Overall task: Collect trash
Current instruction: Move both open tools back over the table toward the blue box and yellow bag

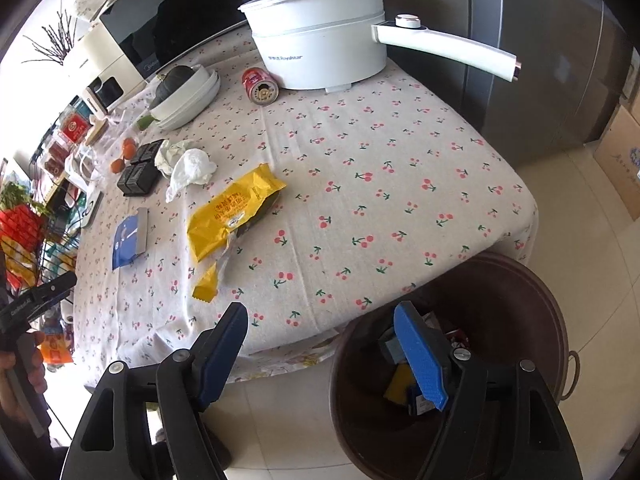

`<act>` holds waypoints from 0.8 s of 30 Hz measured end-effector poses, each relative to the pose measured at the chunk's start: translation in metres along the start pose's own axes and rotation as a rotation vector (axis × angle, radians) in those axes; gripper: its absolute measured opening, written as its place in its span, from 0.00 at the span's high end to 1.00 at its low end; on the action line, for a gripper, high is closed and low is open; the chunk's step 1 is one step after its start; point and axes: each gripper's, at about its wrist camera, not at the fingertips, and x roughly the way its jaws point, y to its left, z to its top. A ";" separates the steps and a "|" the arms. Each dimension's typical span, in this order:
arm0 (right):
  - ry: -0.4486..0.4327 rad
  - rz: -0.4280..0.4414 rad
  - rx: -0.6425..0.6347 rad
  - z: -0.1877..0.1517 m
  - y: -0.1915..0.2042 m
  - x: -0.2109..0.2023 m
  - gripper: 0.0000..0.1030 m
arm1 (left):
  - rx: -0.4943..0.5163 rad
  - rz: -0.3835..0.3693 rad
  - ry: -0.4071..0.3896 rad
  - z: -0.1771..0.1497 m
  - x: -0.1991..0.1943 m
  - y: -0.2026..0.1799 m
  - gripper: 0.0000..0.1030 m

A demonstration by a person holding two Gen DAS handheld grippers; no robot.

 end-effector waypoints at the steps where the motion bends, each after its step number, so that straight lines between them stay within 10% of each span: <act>1: 0.002 0.001 -0.002 0.002 0.003 0.002 0.25 | -0.019 0.002 0.007 0.003 0.005 0.003 0.16; 24: 0.048 0.013 0.038 0.050 0.046 0.057 0.23 | -0.161 0.171 0.066 0.050 0.105 -0.019 0.20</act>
